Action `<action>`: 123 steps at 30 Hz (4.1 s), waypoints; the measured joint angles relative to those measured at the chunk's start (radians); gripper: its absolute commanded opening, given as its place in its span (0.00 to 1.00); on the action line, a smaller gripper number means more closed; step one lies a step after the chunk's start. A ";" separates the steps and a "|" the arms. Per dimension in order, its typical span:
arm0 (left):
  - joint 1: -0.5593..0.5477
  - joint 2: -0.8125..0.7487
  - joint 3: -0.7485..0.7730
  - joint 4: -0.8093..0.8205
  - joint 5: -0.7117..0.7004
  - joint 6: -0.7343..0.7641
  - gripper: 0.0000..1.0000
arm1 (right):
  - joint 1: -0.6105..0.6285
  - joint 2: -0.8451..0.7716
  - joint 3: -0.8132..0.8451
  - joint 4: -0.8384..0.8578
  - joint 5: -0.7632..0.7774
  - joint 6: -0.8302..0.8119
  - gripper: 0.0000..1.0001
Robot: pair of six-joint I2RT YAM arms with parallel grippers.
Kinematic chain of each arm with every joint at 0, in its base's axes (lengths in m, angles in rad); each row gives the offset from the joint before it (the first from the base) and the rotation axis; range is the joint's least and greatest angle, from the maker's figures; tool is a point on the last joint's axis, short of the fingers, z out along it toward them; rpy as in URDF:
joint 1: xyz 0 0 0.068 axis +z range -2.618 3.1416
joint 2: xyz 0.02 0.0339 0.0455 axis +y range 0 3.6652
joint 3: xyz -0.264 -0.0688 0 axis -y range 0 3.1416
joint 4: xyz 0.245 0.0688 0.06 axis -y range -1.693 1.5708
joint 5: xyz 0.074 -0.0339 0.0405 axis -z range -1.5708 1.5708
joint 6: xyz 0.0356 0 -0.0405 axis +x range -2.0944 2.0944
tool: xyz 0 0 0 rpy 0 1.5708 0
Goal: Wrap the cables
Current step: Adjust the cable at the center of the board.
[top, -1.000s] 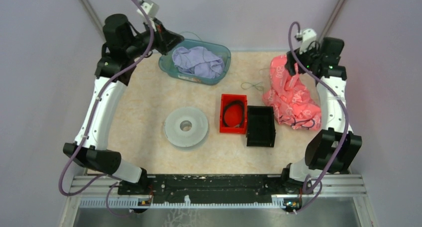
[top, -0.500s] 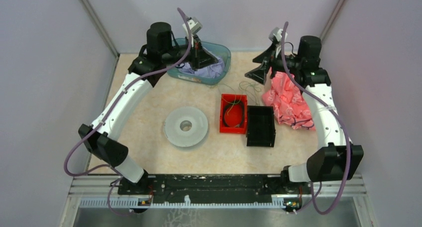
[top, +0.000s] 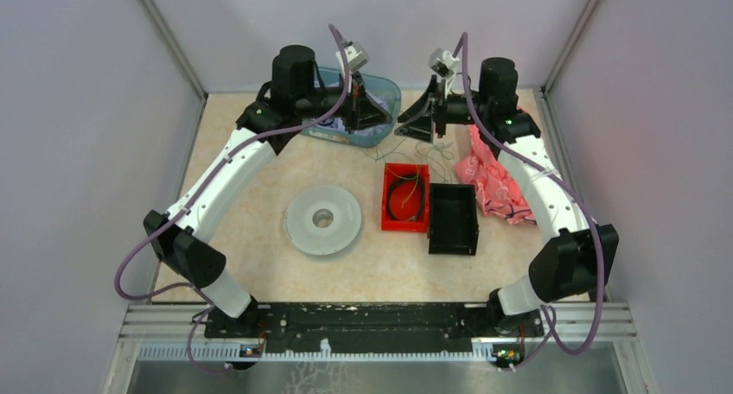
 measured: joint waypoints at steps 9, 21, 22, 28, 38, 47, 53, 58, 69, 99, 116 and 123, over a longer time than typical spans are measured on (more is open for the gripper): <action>-0.001 -0.004 -0.062 0.037 0.000 0.016 0.19 | 0.011 -0.001 0.076 -0.070 0.047 -0.010 0.00; 0.063 -0.113 -0.274 0.203 0.083 0.072 0.73 | -0.007 -0.022 0.248 -0.125 0.014 0.140 0.00; 0.063 -0.114 -0.285 0.216 0.088 0.082 0.75 | -0.007 -0.022 0.249 -0.116 0.005 0.163 0.00; 0.063 -0.114 -0.334 0.241 0.107 0.154 0.79 | -0.007 -0.022 0.254 -0.069 -0.027 0.262 0.00; 0.058 -0.110 -0.386 0.319 0.102 0.175 0.70 | -0.007 -0.022 0.230 0.056 -0.072 0.402 0.00; 0.058 -0.072 -0.400 0.407 0.101 0.095 0.80 | -0.007 -0.022 0.185 0.088 -0.077 0.437 0.00; 0.056 -0.071 -0.436 0.443 0.122 0.092 0.87 | -0.007 -0.018 0.178 0.089 -0.070 0.445 0.00; 0.051 -0.072 -0.470 0.445 0.166 0.128 0.84 | -0.007 -0.009 0.178 0.088 -0.061 0.455 0.00; 0.048 -0.065 -0.468 0.457 0.206 0.150 0.55 | -0.006 -0.001 0.148 0.090 -0.053 0.485 0.00; 0.100 -0.138 -0.556 0.478 0.224 0.218 0.49 | -0.013 0.065 0.267 -0.345 0.092 0.128 0.00; 0.100 -0.174 -0.608 0.379 0.329 0.446 0.86 | -0.012 0.068 0.326 -0.383 0.009 0.124 0.00; 0.100 -0.161 -0.608 0.394 0.330 0.439 0.74 | -0.012 0.071 0.325 -0.405 -0.015 0.124 0.00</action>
